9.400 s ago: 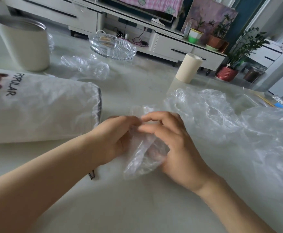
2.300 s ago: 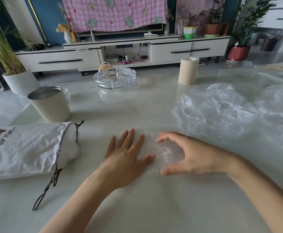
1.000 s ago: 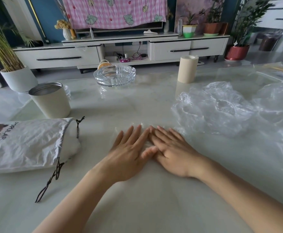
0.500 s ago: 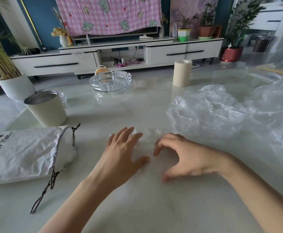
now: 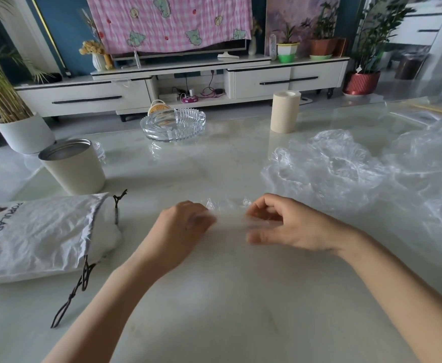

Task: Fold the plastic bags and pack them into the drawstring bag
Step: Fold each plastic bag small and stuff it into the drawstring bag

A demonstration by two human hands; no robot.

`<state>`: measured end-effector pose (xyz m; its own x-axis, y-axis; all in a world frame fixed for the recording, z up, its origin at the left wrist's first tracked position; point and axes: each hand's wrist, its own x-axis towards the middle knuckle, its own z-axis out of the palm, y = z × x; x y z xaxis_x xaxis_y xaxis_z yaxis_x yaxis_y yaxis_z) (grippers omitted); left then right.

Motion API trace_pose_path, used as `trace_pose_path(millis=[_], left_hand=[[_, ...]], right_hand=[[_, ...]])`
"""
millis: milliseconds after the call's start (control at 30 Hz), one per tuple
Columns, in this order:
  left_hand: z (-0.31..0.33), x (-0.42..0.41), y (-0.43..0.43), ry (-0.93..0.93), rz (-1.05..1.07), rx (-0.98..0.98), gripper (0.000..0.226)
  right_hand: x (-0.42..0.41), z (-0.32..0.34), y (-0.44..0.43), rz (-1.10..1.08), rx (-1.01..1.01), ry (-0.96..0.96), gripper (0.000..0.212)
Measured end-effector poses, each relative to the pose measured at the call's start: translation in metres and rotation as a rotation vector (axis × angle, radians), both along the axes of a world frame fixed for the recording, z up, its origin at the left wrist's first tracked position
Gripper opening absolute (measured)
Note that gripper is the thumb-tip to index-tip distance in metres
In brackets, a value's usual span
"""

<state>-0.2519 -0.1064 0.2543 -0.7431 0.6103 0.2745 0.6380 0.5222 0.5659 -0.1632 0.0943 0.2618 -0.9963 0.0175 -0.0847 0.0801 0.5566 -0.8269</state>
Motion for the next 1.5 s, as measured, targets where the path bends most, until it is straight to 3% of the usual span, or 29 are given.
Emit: trace_pose_path(millis=[67,167,267,367,434,501,601,701,834,901,968,1001,1068,1135,1168,1335,1435,1502], left_hand=[[-0.004,-0.006,-0.002,-0.026,0.057,0.008,0.013],[-0.006,-0.011,-0.006,-0.194,0.018,0.032,0.020],[-0.006,-0.011,-0.006,-0.342,0.032,0.063,0.030],[-0.013,-0.008,0.000,-0.141,0.182,-0.031,0.025],[-0.013,-0.003,0.005,-0.040,0.276,-0.099,0.018],[-0.014,0.002,0.009,0.076,0.323,-0.304,0.036],[-0.012,0.004,0.007,0.203,0.346,-0.424,0.039],[-0.016,-0.002,0.003,0.166,0.329,-0.280,0.031],[-0.015,-0.006,0.007,0.004,0.305,0.130,0.024],[-0.010,-0.008,0.007,-0.139,0.314,0.292,0.025],[-0.004,-0.007,0.006,-0.226,0.276,0.325,0.023],[-0.002,-0.006,0.006,-0.286,0.236,0.327,0.022],[0.004,0.002,0.009,-0.448,0.125,0.345,0.021],[0.008,0.010,0.012,-0.499,0.020,0.299,0.019],[0.009,0.014,0.013,-0.492,-0.020,0.264,0.019],[0.013,0.009,0.007,-0.394,0.035,0.203,0.020],[0.015,0.000,0.003,-0.233,0.292,0.415,0.021],[0.019,0.003,0.003,-0.375,0.336,0.619,0.021]], right_hand=[[0.001,0.000,0.002,0.035,0.098,0.010,0.043],[0.002,0.002,0.001,0.022,0.088,0.048,0.004],[-0.001,-0.002,-0.002,-0.042,0.100,0.039,0.022],[-0.008,-0.013,-0.009,-0.225,0.248,0.150,0.037],[-0.010,-0.021,-0.014,-0.334,0.331,0.205,0.029],[-0.012,-0.023,-0.016,-0.388,0.364,0.231,0.018],[-0.013,-0.023,-0.013,-0.418,0.438,0.237,0.016],[-0.011,-0.021,-0.009,-0.420,0.601,0.229,0.023],[-0.011,-0.019,-0.006,-0.420,0.645,0.226,0.037],[-0.012,-0.020,-0.002,-0.423,0.607,0.322,0.028],[-0.011,-0.018,-0.002,-0.407,0.355,0.493,0.010],[-0.009,-0.012,-0.006,-0.361,0.151,0.525,0.010],[-0.005,-0.002,-0.017,-0.162,-0.142,0.428,0.036],[-0.001,0.003,-0.027,0.021,-0.150,0.250,0.060],[0.001,0.003,-0.030,0.084,-0.141,0.172,0.062],[0.007,0.007,-0.028,0.079,-0.246,-0.019,0.015],[0.005,0.006,-0.026,0.000,-0.328,-0.011,0.012],[0.004,0.004,-0.028,-0.117,-0.416,0.038,0.009]])
